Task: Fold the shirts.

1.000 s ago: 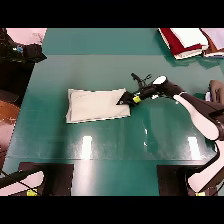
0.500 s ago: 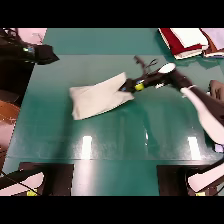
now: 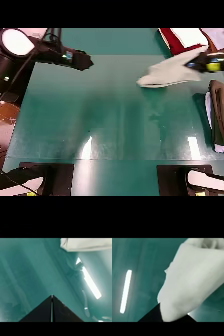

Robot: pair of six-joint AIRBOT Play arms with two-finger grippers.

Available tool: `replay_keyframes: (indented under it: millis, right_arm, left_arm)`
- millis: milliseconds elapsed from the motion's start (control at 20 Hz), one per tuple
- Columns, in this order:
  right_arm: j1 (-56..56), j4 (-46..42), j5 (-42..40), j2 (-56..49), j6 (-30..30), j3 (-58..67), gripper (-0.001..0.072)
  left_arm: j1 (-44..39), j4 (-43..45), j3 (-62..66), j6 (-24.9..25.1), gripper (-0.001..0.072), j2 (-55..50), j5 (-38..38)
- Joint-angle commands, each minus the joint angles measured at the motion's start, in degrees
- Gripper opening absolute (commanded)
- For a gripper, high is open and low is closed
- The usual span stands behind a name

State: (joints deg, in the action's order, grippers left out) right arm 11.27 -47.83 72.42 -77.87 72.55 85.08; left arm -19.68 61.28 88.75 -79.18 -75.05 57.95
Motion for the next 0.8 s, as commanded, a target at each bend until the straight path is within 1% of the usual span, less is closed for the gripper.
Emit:
replay_keyframes:
  millis: [0, 100, 200, 450, 600, 750]
  right_arm:
    - [12.37, -1.70, -5.07, 1.60, -1.22, 0.07, 0.0013]
    - [17.09, -1.22, -10.12, 0.26, -2.67, 0.17, 0.0013]
    - [20.33, -1.20, -11.23, -3.08, -4.74, 2.82, 0.0013]
    - [22.71, -1.22, -8.59, -12.48, -5.11, 17.88, 0.0013]
    - [23.71, -1.33, -6.12, -12.98, -5.14, 26.53, 0.0013]
    - [25.33, -1.29, -4.85, -11.28, -5.11, 31.67, 0.0013]
  left_arm:
    - [-4.24, 0.00, 0.00, 0.09, 0.0023, -1.29, -3.13]
    - [-4.94, 0.02, 0.00, 0.07, 0.0024, -1.49, -3.06]
    - [-4.94, -0.07, 0.00, -0.07, 0.0024, -1.49, -3.02]
    - [-4.92, -0.04, 0.00, -0.37, 0.0024, -1.49, -2.95]
    - [-4.92, -0.04, 0.00, -0.37, 0.0024, -1.49, -2.97]
    - [-4.92, 0.02, 0.00, -0.35, 0.0024, -1.49, -2.97]
